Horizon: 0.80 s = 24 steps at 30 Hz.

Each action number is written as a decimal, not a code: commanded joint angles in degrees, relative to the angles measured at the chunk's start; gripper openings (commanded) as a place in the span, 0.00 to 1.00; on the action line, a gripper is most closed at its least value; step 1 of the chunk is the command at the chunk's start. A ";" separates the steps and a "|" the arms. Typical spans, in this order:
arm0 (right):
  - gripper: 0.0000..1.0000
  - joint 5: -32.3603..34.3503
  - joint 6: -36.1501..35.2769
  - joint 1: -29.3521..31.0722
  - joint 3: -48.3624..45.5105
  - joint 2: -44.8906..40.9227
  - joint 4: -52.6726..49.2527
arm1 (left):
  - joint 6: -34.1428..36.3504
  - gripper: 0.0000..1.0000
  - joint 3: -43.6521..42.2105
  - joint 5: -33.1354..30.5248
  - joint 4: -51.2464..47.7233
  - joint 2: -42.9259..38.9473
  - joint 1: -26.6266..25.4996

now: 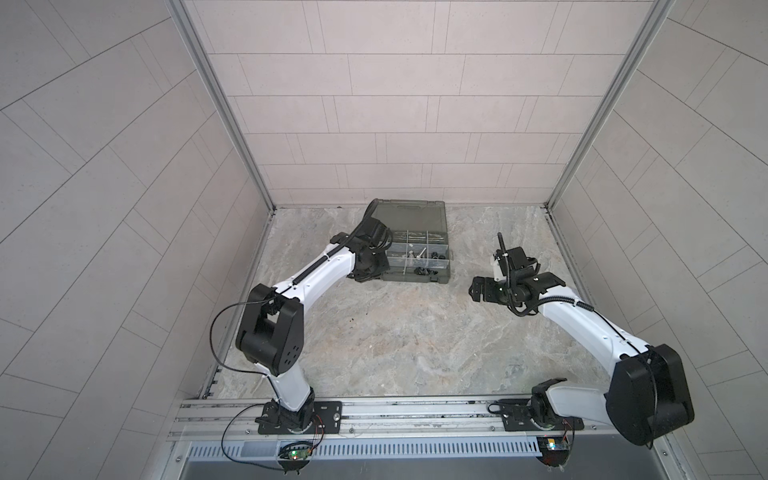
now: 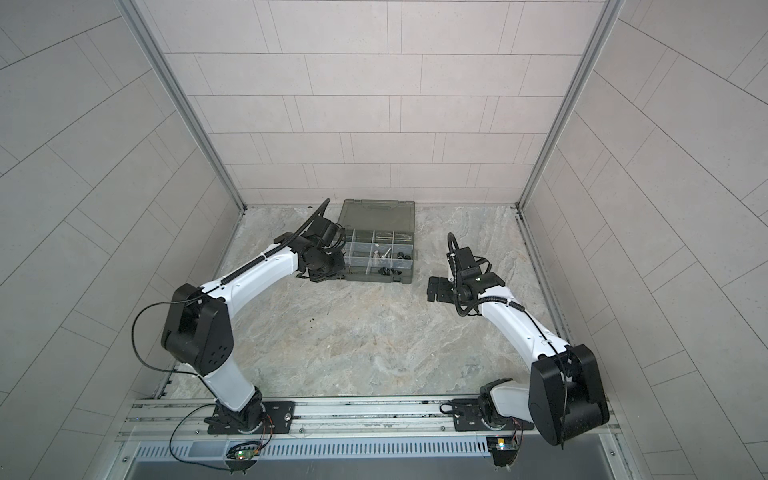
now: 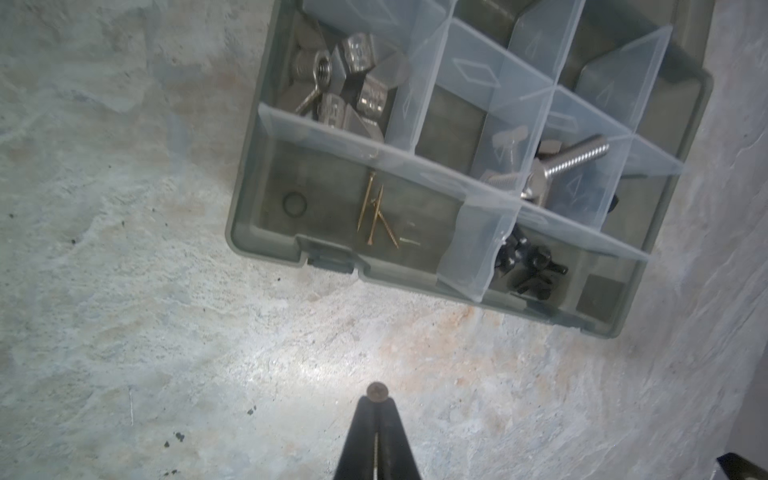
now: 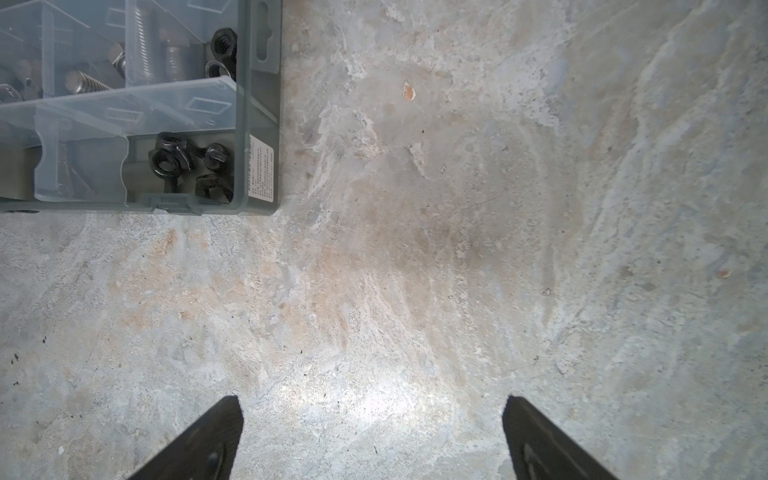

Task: Sort the screws and nuts into containers
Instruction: 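Lift the screw and carry it over the box with the left gripper, then open the left gripper to drop the screw into the brass-screw compartment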

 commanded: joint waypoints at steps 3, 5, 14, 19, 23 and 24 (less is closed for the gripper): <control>0.99 1.82 -0.24 -0.19 0.51 0.77 -0.42 | 1.68 0.00 5.74 2.31 -0.55 6.28 1.68; 0.99 1.95 -0.28 -0.20 0.43 0.96 -0.33 | 1.70 0.00 7.14 2.48 -0.14 8.29 2.09; 0.99 2.30 -0.36 -0.20 0.20 1.08 -0.40 | 1.03 0.02 10.28 4.06 2.85 14.34 3.79; 0.99 1.96 -0.38 -0.20 0.28 1.76 -0.22 | 0.47 0.03 11.22 4.99 4.23 16.16 4.43; 0.99 2.06 -0.34 -0.20 0.34 1.85 -0.21 | 0.48 0.04 11.88 5.28 4.32 17.16 4.56; 0.99 2.17 -0.33 -0.20 0.32 1.97 -0.13 | 0.49 0.05 11.88 5.20 4.40 17.18 4.51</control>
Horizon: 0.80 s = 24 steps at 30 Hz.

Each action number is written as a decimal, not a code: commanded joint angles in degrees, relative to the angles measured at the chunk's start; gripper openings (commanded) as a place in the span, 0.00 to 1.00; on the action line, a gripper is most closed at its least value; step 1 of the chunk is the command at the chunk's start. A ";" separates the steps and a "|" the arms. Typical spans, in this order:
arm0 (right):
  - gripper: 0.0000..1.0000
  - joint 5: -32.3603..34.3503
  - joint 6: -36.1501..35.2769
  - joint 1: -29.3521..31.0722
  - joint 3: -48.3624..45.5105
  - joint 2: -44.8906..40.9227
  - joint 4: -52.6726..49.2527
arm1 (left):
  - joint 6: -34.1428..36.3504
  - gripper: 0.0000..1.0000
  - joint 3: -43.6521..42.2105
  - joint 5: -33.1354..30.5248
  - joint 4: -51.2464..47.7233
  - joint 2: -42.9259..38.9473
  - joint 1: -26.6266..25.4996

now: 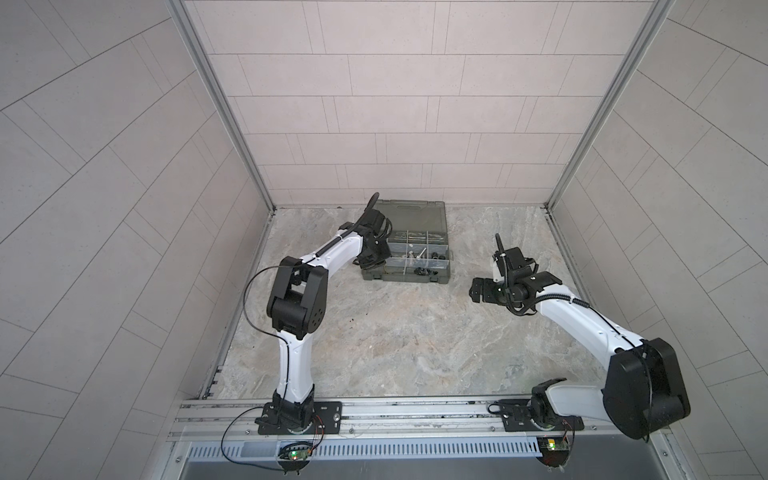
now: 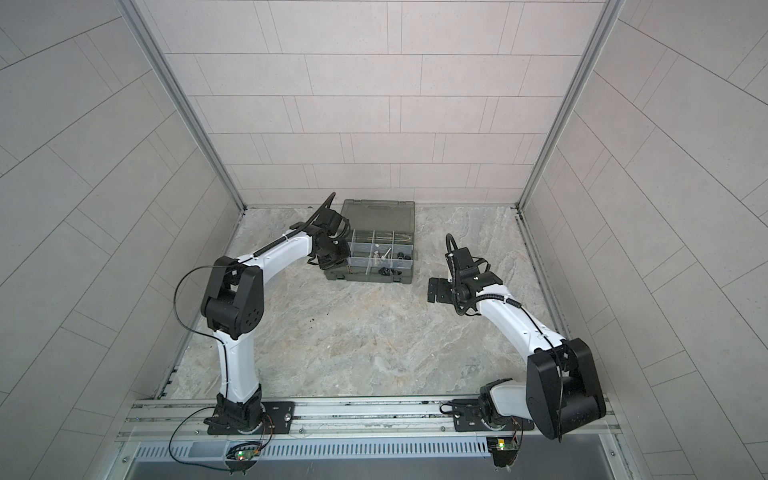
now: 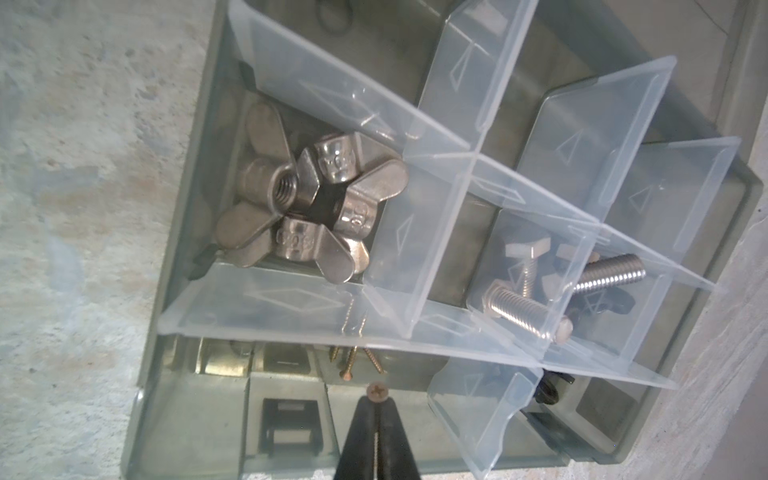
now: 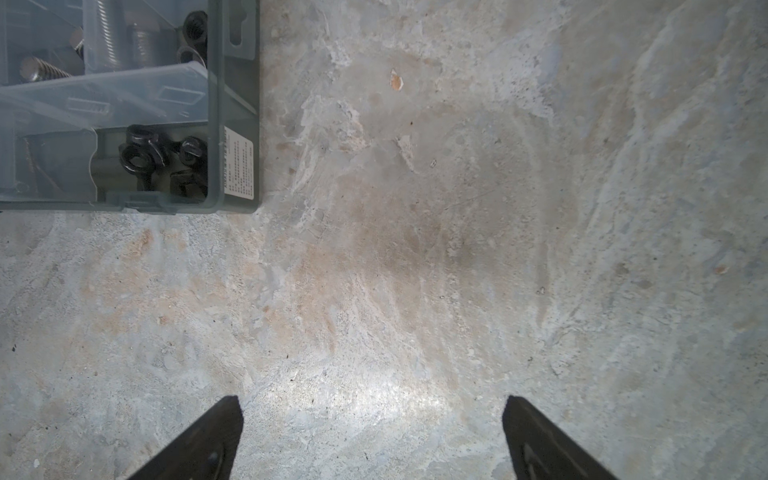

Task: Sort the screws and nuts into containers
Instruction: 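Open the left gripper to drop the screw into the brass-screw compartment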

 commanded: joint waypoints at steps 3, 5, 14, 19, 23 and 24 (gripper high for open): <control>0.99 1.07 -0.34 -0.20 0.25 0.48 -0.24 | 0.06 0.16 1.28 0.53 0.12 0.80 0.38; 0.99 1.05 -0.30 -0.20 0.16 0.58 -0.13 | 0.21 0.27 0.86 0.26 0.19 0.05 0.38; 0.99 1.30 -0.55 -0.20 0.34 0.77 -0.31 | 0.50 0.74 -6.11 2.25 4.59 -10.36 -0.14; 0.99 1.45 -0.88 -0.20 0.27 -0.07 -0.31 | 6.78 0.96 -14.49 -4.36 6.52 -23.22 -0.66; 0.99 1.85 -0.86 -0.20 0.16 -0.85 0.17 | 15.21 1.00 -23.87 -17.88 8.84 -35.39 -0.84; 0.99 2.13 -0.88 -0.16 0.16 -1.19 0.15 | 17.18 1.00 -27.42 -20.23 11.10 -38.34 -0.85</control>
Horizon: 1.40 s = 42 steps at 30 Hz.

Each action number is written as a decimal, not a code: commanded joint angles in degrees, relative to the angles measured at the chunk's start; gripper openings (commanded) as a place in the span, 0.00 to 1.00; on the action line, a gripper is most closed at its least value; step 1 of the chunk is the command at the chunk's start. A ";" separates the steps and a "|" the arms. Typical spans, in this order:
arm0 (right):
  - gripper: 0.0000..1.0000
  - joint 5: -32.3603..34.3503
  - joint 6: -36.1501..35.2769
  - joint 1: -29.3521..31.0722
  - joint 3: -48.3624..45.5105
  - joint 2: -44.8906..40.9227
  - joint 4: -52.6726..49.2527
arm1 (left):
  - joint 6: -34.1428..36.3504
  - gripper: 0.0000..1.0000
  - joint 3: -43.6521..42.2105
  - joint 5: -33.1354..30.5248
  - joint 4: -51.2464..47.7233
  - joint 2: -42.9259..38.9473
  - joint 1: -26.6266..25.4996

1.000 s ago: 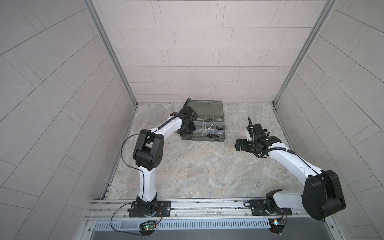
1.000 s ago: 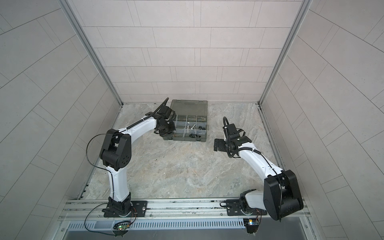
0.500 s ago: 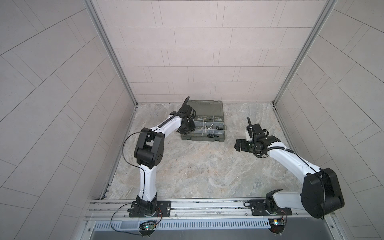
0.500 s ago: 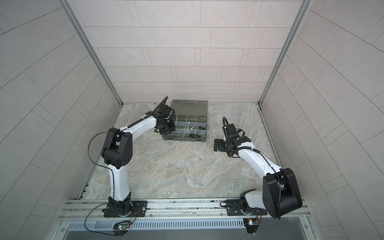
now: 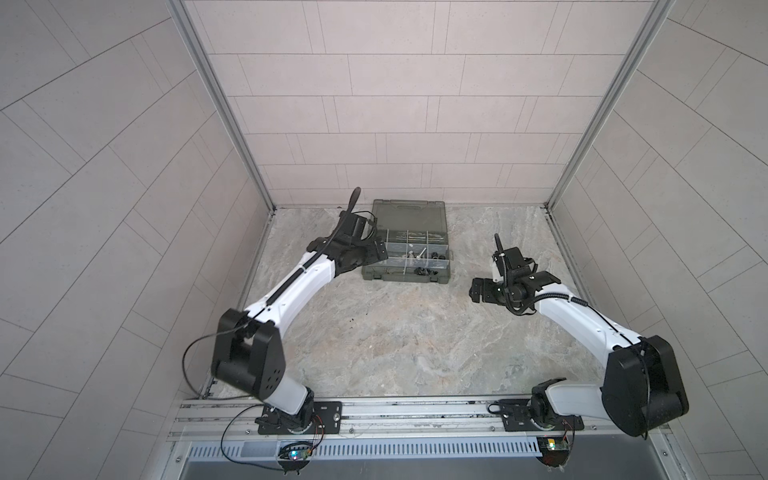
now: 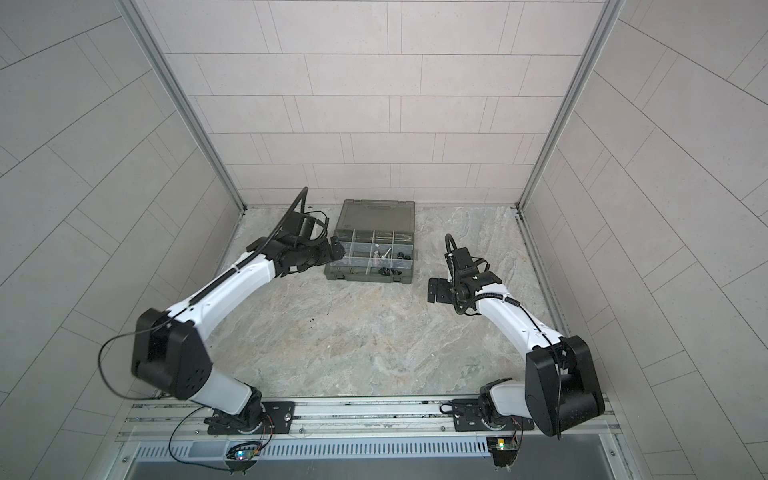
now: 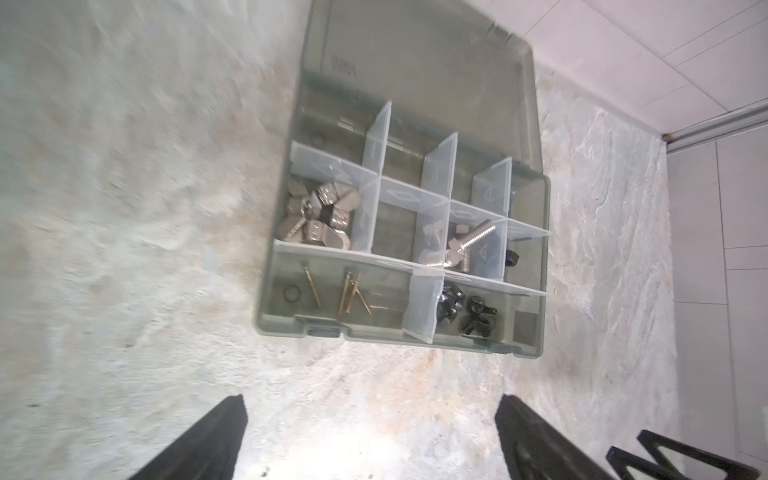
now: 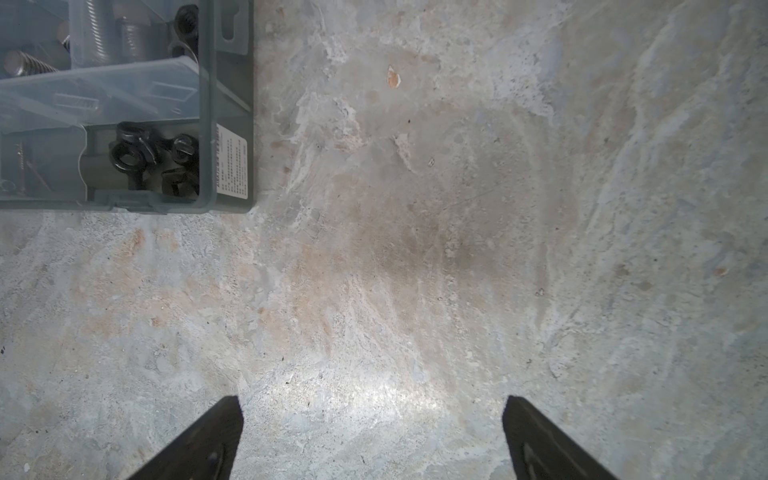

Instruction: Sort the screws and nuts into containers

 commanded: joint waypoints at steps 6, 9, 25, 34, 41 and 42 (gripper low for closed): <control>0.99 4.41 -2.39 0.05 -1.60 -7.91 2.08 | 16.39 1.00 -25.23 -19.44 18.98 -20.61 -0.27; 0.99 6.71 -4.36 0.64 -4.58 -13.26 5.83 | 22.44 1.00 -31.88 -21.68 24.23 -26.23 -0.21; 0.99 18.81 -21.48 1.72 -16.97 -8.15 40.34 | 31.33 1.00 -46.56 -30.33 54.57 -13.47 8.05; 0.99 24.93 -26.53 -4.20 -18.47 -1.44 52.41 | 30.79 1.00 -51.09 -22.34 75.23 -5.69 16.28; 0.99 23.52 -26.25 -7.56 -24.45 3.41 68.07 | 28.86 1.00 -52.41 -15.13 90.81 6.78 20.22; 0.99 23.46 -26.46 -7.73 -24.73 4.37 69.51 | 29.47 1.00 -52.24 -14.77 92.72 8.38 20.23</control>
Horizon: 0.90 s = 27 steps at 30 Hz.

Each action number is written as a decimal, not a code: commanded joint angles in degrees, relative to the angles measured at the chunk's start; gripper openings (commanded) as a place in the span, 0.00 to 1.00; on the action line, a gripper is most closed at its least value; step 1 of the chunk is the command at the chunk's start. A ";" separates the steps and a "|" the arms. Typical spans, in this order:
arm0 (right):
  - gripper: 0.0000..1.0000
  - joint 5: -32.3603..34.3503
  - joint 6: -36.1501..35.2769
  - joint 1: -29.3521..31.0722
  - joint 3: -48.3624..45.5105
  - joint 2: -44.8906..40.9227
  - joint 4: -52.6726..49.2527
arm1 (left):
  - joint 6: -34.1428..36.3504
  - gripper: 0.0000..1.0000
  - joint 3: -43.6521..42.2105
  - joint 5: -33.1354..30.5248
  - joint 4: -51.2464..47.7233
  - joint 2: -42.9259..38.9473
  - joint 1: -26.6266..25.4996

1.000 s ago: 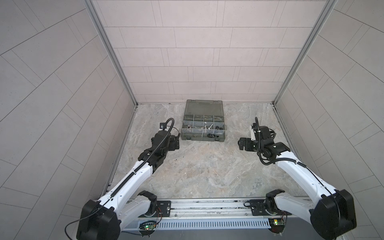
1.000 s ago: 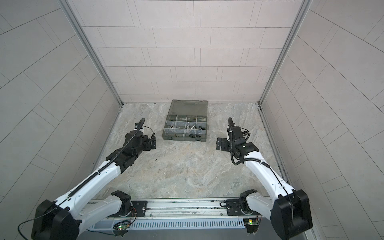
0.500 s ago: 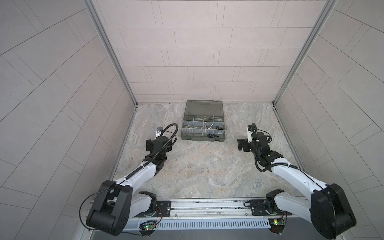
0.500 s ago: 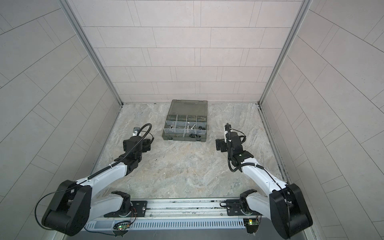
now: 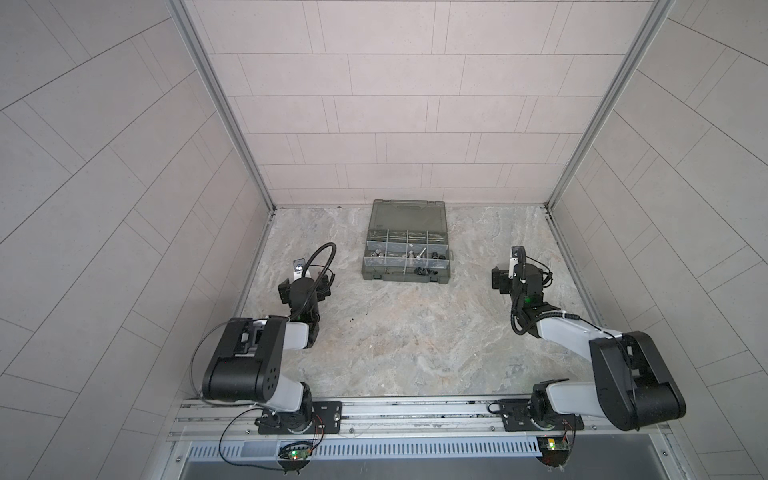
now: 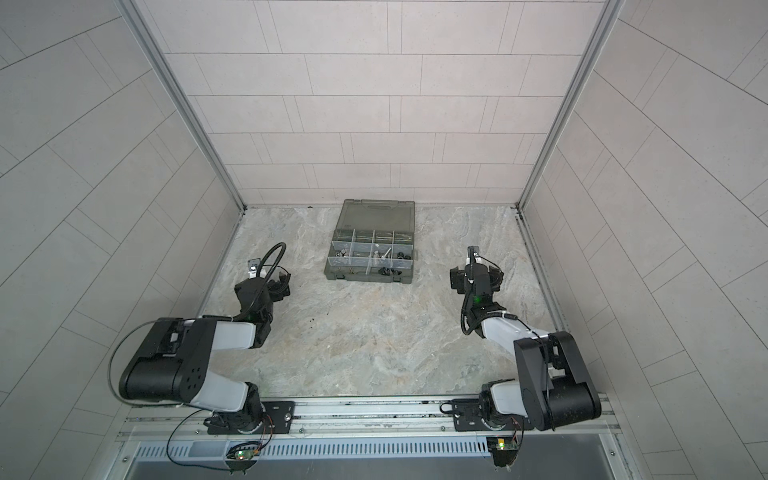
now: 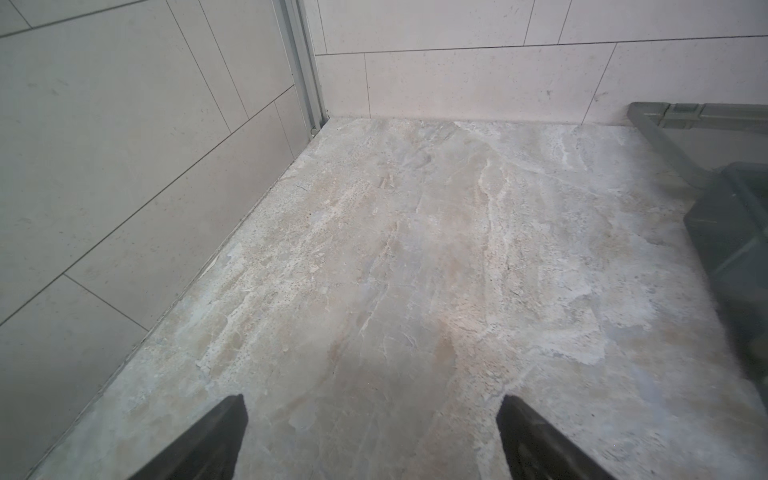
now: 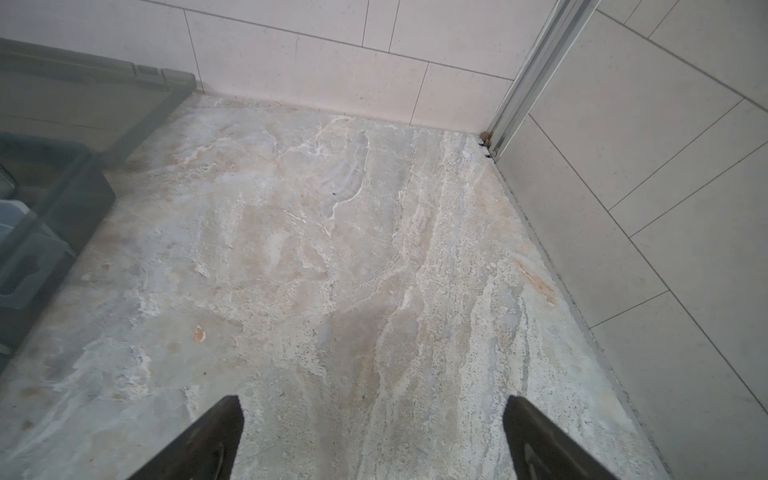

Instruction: Sort the screws and nuts into containers

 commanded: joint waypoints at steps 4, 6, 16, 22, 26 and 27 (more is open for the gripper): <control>0.99 1.14 -2.15 -0.50 -2.56 8.18 17.46 | -1.47 1.00 5.16 5.01 -3.16 1.54 0.96; 0.99 0.35 -2.35 -0.74 -2.64 9.75 19.12 | -0.74 1.00 4.23 6.11 0.70 2.61 1.03; 0.99 -4.37 -0.99 -3.23 -3.51 11.78 22.14 | -0.66 1.00 4.94 6.37 -0.88 2.68 1.36; 0.99 -3.60 -1.26 -3.00 -4.82 12.32 25.32 | -0.55 1.00 4.78 6.55 -0.76 2.65 1.36; 0.99 -3.58 -1.31 -2.96 -4.82 12.29 25.13 | -0.33 1.00 4.85 6.74 -0.79 2.65 1.33; 0.99 -3.58 -1.28 -2.96 -4.80 12.31 25.15 | -0.23 1.00 4.85 6.83 -0.87 2.62 1.38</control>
